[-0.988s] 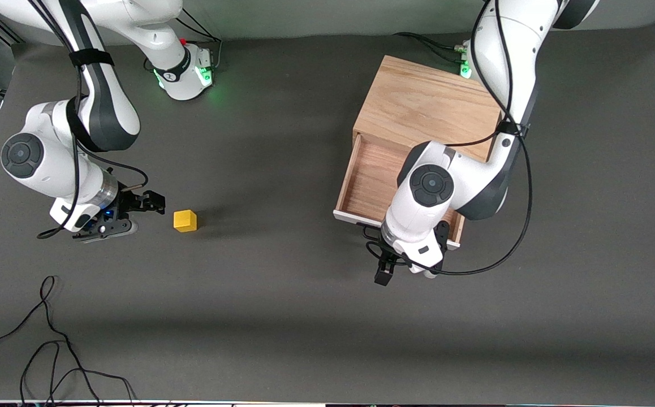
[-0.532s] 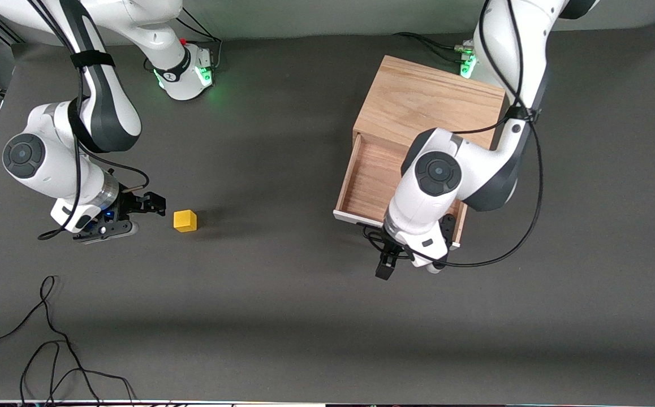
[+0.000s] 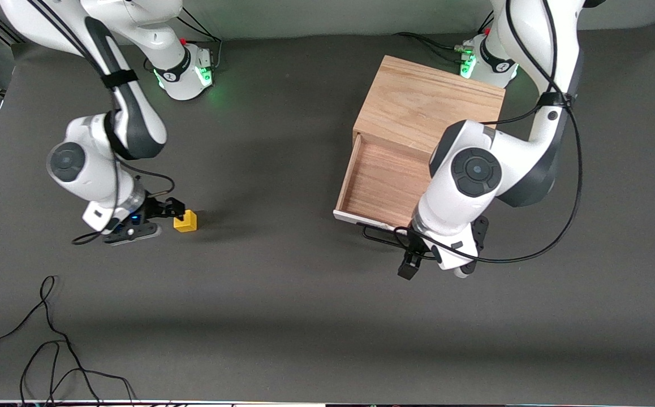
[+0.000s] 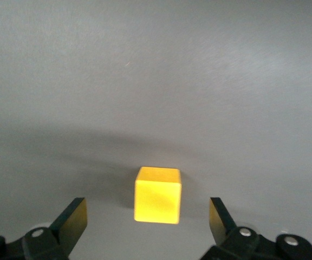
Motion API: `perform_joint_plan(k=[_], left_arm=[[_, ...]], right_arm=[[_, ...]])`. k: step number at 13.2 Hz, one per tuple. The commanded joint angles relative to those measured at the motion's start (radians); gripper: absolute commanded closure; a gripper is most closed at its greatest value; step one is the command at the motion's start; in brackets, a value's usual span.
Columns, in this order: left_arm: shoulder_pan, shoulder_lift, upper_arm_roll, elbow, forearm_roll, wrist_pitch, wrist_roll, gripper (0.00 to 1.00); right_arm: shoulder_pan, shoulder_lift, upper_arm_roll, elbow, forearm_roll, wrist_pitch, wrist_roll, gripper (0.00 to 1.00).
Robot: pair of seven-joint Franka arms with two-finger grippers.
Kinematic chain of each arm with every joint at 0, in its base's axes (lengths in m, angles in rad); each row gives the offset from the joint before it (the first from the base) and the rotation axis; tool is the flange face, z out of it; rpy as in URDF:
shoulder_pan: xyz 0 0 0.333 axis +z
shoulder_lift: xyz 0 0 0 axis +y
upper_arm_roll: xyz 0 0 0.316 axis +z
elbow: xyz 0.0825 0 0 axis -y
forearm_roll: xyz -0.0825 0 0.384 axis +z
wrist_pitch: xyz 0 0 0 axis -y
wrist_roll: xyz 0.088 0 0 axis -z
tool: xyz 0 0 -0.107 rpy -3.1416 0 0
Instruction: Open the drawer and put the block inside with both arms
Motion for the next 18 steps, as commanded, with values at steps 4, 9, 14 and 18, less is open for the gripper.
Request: perform_joint_plan(k=[4,9,14,18], left_arm=[[0.145,-0.120,-0.009,-0.019,-0.008,-0.229,0.383,0.00],[0.271,-0.208,-0.004,-0.022,-0.008,-0.413,0.766,0.00],[0.360,-0.277,0.002,-0.031,0.000,-0.521,1.055,0.00],[0.400,-0.332,0.002,-0.063,0.003,-0.529,1.188,0.00]], right_arm=[[0.014,0.066,-0.006,-0.081,-0.005,0.163,0.034,0.00],[0.004,0.124,-0.012,-0.103,-0.005,0.228,0.035,0.00],[0.000,0.161,-0.016,-0.105,-0.005,0.268,0.035,0.37],[0.000,0.158,-0.016,-0.098,-0.005,0.265,0.037,0.76]])
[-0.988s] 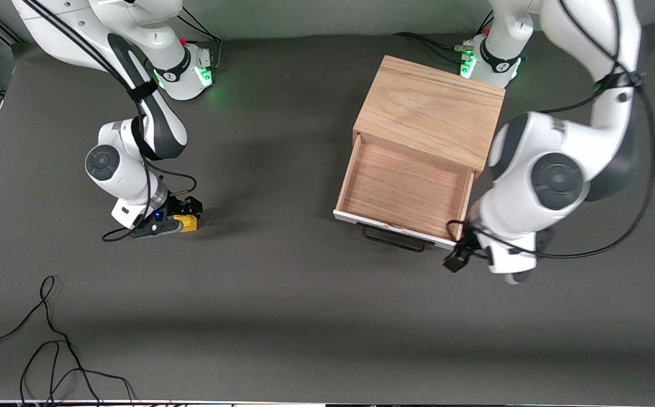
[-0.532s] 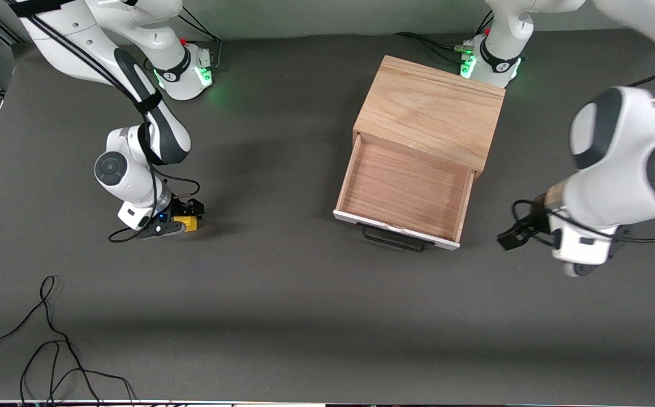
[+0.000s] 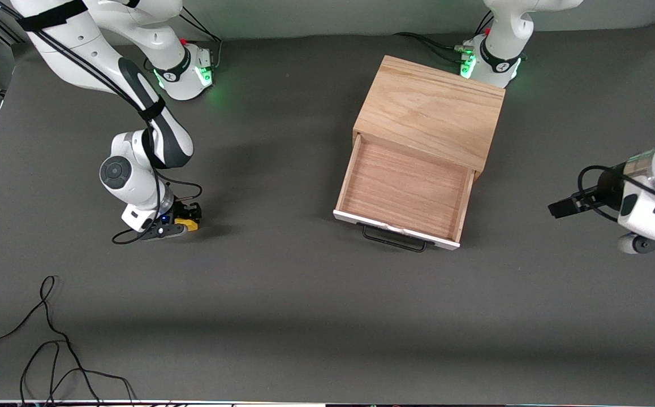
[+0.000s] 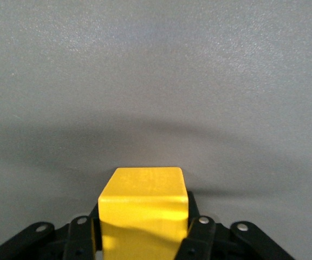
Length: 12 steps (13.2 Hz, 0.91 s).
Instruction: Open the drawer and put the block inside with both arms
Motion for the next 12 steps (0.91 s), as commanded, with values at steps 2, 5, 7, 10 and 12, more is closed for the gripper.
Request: perform_joint_plan(k=[2,5,7,10,12], left_arm=[[0.019,-0.102,-0.005,-0.098,0.006,0.037,0.122,0.00],[0.019,-0.200,-0.006,-0.217,0.006,0.132,0.234,0.00],[0.021,-0.221,-0.005,-0.225,0.009,0.129,0.330,0.00],[0.018,-0.232,-0.005,-0.223,0.015,0.123,0.349,0.00],[0.018,-0.238,-0.005,-0.225,0.015,0.120,0.350,0.00]], right_arm=[[-0.001,-0.021,0.001,0.016,-0.004,0.001,0.026,0.76],[0.001,-0.060,0.009,0.094,0.007,-0.126,0.081,0.76],[0.011,-0.107,0.056,0.180,0.005,-0.282,0.197,0.76],[0.011,-0.127,0.143,0.405,0.004,-0.570,0.343,0.76],[0.013,-0.095,0.212,0.618,0.002,-0.793,0.481,0.76]])
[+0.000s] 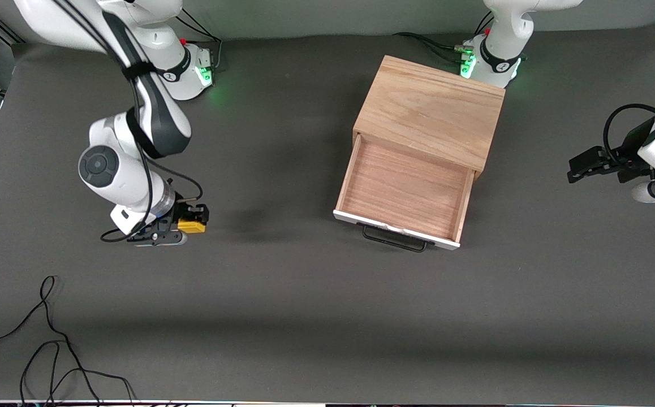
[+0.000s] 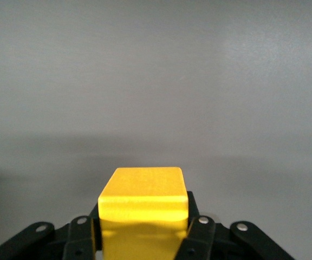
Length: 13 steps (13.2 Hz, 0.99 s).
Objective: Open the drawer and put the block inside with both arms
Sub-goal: 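Carry the yellow cube with the right gripper over the open drawer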
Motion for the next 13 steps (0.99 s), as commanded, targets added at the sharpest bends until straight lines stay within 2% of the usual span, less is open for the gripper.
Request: perform_joint_plan(k=[1,3,7,8,10,12,13], left_arm=[[0.003,-0.037,-0.003,-0.038,0.021,0.014,0.026,0.00],[0.000,-0.047,-0.006,-0.047,0.088,-0.003,0.069,0.00],[0.003,-0.053,-0.005,-0.050,0.087,-0.003,0.075,0.00],[0.003,-0.051,-0.005,-0.050,0.084,-0.003,0.075,0.00],[0.003,-0.051,-0.005,-0.053,0.075,-0.003,0.077,0.00],[0.003,-0.050,-0.005,-0.061,0.071,-0.001,0.077,0.00],[0.003,-0.048,-0.005,-0.064,0.071,-0.001,0.077,0.00]], right_arm=[[0.001,0.068,0.095,0.275,0.001,-0.236,0.192,0.76],[0.003,0.102,0.177,0.379,0.001,-0.261,0.338,0.76],[0.024,0.168,0.330,0.509,-0.010,-0.259,0.534,0.76],[0.073,0.202,0.342,0.547,-0.037,-0.255,0.586,0.76],[0.206,0.316,0.343,0.694,-0.120,-0.252,0.712,0.76],[0.324,0.435,0.338,0.817,-0.239,-0.230,0.835,0.76],[0.354,0.479,0.338,0.840,-0.278,-0.201,0.872,0.76]])
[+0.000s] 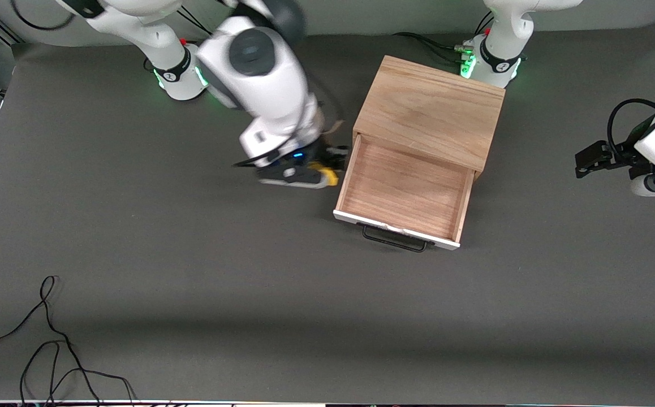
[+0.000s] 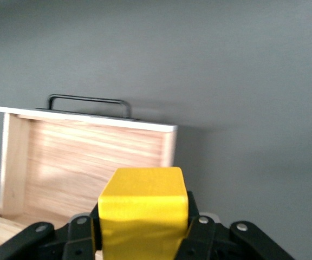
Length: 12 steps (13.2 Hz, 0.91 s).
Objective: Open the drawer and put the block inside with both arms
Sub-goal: 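Carry the yellow cube with the right gripper over the open drawer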
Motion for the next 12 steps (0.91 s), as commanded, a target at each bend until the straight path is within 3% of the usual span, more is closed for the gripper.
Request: perform_joint_plan(k=[1,6,10,11,12], left_arm=[[0.003,-0.031,-0.002,-0.035,0.000,0.002,0.020,0.00],[0.010,-0.019,0.000,-0.027,0.003,-0.017,0.037,0.00],[0.009,-0.001,-0.002,-0.013,0.008,-0.012,0.032,0.00],[0.009,-0.001,-0.002,-0.013,0.009,-0.008,0.032,0.00],[0.010,-0.002,-0.002,-0.013,0.009,-0.006,0.034,0.00]], right_arm=[[0.097,0.173,-0.001,0.159,-0.107,0.050,0.097,0.76],[0.171,0.289,-0.010,0.157,-0.196,0.150,0.149,0.67],[0.256,0.340,-0.094,0.157,-0.196,0.205,0.194,0.60],[0.263,0.348,-0.096,0.156,-0.196,0.206,0.206,0.52],[0.267,0.348,-0.096,0.154,-0.196,0.206,0.218,0.33]])
